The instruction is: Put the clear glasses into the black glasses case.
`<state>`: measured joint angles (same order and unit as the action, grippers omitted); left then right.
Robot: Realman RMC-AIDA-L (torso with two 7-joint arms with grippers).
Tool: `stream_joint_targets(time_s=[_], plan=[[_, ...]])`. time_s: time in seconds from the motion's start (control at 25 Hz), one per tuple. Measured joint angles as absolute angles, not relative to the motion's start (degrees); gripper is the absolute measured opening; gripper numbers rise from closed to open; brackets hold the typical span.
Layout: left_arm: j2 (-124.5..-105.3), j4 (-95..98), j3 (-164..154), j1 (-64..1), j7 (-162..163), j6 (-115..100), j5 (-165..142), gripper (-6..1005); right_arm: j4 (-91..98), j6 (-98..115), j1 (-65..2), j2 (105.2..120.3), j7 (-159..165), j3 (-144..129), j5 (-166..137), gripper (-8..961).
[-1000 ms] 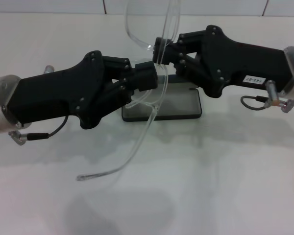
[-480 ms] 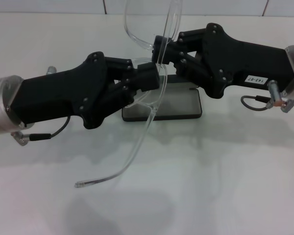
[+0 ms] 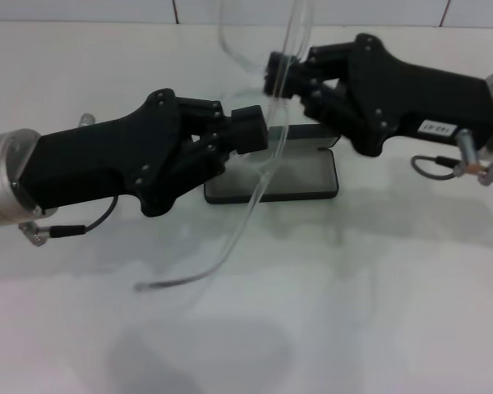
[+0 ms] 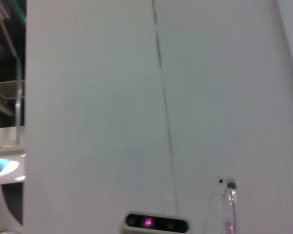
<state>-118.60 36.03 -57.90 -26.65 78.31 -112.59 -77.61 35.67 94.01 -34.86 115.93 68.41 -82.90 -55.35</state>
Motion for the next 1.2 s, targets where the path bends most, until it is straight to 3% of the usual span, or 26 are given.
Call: stream_joint_targets(time_s=[0.28,0.48,0.84,1.2], plan=[[-116.39,36.6,-57.3,-24.7,78.3,-115.4,-73.1,88,35.7,103.2,-31.0,115.46,69.4,-73.4,-55.3,58],[-115.54,36.3,-57.0,-24.2,78.3,-115.4,-72.1,88,34.5,112.9,-27.9,115.99,69.7,-67.1,-50.7,57],[-117.79,36.6,-62.5,-27.9,77.5,-116.0,-75.0,88,27.3,115.9,-28.7,115.83,62.9,-67.0,-37.5,57],[-119.55,36.7,-65.9,-30.7,76.6,-116.4,-73.2,88,20.1,108.5,-35.5,115.98,56.9,-73.1,-38.6,57]])
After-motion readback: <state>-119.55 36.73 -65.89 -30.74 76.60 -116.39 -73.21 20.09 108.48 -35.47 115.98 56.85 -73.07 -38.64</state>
